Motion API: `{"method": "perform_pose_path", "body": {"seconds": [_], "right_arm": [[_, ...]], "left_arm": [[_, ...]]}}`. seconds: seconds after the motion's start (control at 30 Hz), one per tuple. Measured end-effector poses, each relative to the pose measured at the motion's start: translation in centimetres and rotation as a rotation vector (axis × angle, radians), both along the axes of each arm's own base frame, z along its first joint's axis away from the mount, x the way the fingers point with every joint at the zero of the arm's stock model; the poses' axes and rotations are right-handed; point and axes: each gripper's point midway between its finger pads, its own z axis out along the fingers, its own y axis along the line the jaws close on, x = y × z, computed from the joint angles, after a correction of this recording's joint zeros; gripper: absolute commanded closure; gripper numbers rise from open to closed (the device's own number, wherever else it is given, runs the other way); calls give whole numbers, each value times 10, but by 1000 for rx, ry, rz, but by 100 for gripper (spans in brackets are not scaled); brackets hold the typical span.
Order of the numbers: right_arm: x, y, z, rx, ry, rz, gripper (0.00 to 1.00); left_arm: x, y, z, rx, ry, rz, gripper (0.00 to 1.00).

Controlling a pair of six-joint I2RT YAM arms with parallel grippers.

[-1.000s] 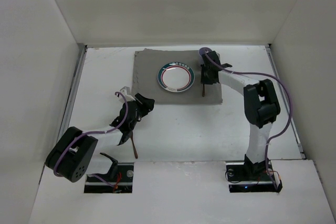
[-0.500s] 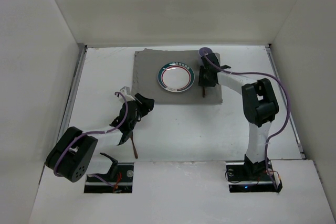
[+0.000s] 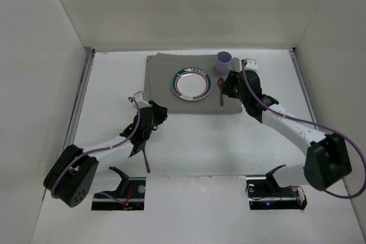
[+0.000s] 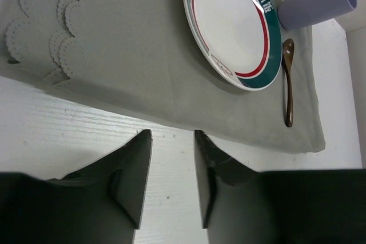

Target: Set the dinner table for one person

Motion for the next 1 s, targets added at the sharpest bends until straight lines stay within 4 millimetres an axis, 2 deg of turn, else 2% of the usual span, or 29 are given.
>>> {"method": "perform_pose_path", "body": {"seconds": [0.07, 0.1, 0.23, 0.33, 0.43, 0.5, 0.63, 0.7, 0.8, 0.9, 1.0], "right_arm": [[-19, 10, -4, 32, -35, 22, 79], [-29, 16, -12, 41, -37, 35, 83], [-68, 35, -51, 39, -7, 81, 84], [-80, 33, -72, 29, 0, 72, 78], [-80, 28, -71, 41, -20, 44, 71], [-79, 29, -59, 72, -61, 40, 68], [-79, 35, -36, 132, -132, 46, 65], [-78, 36, -33, 147, -144, 46, 65], [-78, 37, -38, 149, -132, 42, 65], [-78, 39, -48, 144, -105, 49, 65], [-79, 40, -49, 148, -100, 53, 64]], "left_arm": [[-1, 2, 14, 36, -9, 13, 81], [-3, 4, 21, 56, -12, 23, 84], [-17, 22, 48, 139, -5, 76, 84], [-35, 44, 53, 221, 49, 122, 73], [-56, 64, 39, 314, 175, 163, 65], [-72, 76, 22, 370, 269, 184, 61], [-110, 91, -13, 464, 459, 196, 60], [-123, 90, -24, 478, 513, 191, 61], [-139, 83, -36, 483, 565, 170, 61], [-149, 76, -43, 491, 589, 151, 63], [-157, 71, -50, 490, 607, 141, 67]]}}
